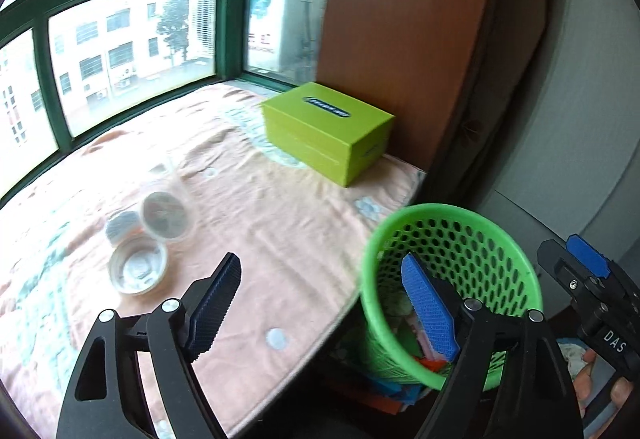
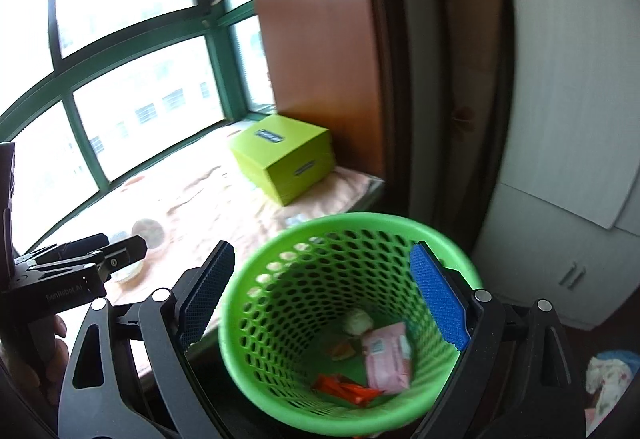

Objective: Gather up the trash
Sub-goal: 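Move both open grippers back over the blanket toward the remaining items, then grasp the clear printed lid with the right gripper while the left approaches the foam block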

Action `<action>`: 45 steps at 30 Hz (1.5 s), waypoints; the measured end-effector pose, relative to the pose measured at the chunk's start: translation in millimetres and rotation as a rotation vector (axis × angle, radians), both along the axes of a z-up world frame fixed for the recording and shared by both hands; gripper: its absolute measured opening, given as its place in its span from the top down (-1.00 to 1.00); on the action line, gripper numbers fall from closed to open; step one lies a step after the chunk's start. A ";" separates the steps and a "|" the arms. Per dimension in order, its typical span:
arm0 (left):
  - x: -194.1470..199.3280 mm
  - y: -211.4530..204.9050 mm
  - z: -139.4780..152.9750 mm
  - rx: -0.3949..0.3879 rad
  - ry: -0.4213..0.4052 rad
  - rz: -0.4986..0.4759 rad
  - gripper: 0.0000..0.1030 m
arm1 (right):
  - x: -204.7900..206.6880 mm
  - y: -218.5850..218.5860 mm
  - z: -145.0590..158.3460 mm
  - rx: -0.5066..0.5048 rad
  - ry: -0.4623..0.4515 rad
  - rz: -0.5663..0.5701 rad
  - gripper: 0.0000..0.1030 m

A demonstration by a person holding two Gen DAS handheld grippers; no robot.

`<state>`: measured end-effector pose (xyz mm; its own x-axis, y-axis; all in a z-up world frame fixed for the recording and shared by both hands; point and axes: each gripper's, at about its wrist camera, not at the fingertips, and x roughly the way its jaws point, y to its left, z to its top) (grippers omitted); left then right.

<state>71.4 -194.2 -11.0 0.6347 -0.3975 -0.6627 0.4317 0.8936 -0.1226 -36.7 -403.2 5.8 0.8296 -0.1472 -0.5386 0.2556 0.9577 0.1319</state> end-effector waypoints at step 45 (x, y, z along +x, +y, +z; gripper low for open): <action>37.3 266.4 -44.5 -0.061 0.111 0.513 -0.59 | 235.0 218.6 -70.9 0.053 0.219 0.641 -0.91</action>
